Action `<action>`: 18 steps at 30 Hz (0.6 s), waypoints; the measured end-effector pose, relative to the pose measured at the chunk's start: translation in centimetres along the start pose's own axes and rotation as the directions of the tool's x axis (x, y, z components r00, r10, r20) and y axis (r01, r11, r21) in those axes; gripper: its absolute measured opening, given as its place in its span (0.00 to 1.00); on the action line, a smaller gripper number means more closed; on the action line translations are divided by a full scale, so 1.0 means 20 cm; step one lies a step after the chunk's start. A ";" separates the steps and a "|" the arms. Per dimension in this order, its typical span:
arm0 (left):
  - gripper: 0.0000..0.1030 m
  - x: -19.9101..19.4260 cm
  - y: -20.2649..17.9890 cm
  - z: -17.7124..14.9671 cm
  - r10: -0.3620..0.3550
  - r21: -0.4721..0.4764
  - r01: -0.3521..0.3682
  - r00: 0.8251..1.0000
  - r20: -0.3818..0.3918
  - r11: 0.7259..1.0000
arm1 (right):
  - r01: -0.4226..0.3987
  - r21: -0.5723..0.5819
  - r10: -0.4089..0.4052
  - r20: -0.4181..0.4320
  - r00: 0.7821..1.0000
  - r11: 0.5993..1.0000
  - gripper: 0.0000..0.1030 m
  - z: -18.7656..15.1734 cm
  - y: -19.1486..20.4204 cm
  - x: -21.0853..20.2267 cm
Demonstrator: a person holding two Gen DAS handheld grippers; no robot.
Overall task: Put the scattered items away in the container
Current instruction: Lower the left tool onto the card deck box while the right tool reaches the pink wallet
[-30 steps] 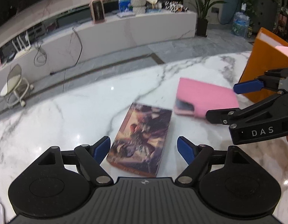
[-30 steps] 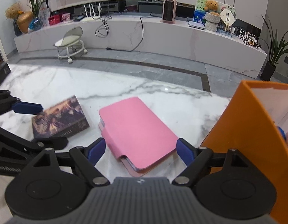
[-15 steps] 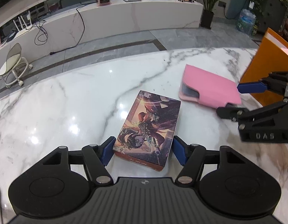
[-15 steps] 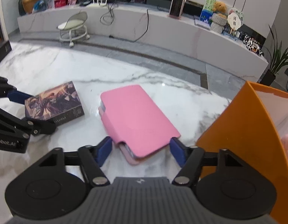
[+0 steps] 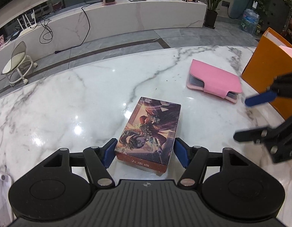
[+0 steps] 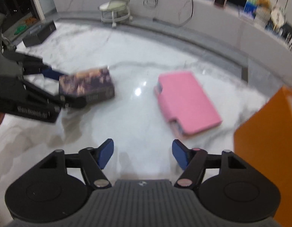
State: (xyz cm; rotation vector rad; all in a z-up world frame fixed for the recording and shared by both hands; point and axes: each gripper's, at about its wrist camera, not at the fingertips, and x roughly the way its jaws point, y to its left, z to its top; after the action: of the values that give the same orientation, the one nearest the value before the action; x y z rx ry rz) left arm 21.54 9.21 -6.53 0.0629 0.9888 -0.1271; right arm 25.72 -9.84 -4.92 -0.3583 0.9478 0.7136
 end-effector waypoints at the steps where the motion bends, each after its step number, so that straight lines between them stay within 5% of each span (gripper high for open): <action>1: 0.73 0.01 0.01 0.00 -0.001 -0.002 0.001 1.000 0.001 1.000 | 0.004 0.006 -0.004 0.028 1.000 1.000 0.69 0.01 -0.01 -0.01; 8: 0.74 0.06 0.05 -0.02 -0.018 0.002 0.018 1.000 0.015 1.000 | 0.160 0.051 -0.167 0.202 0.965 0.986 0.89 0.06 -0.04 0.06; 18: 0.74 0.07 0.08 -0.02 -0.020 0.012 0.020 0.999 0.034 1.000 | 0.257 0.116 -0.277 0.210 0.938 0.959 0.96 0.00 -0.10 0.26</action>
State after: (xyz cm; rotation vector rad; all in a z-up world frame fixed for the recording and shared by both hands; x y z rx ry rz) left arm 22.13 10.67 -7.87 0.0618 0.9546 -0.1520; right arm 29.09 -9.25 -9.43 -0.3150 0.6955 0.4508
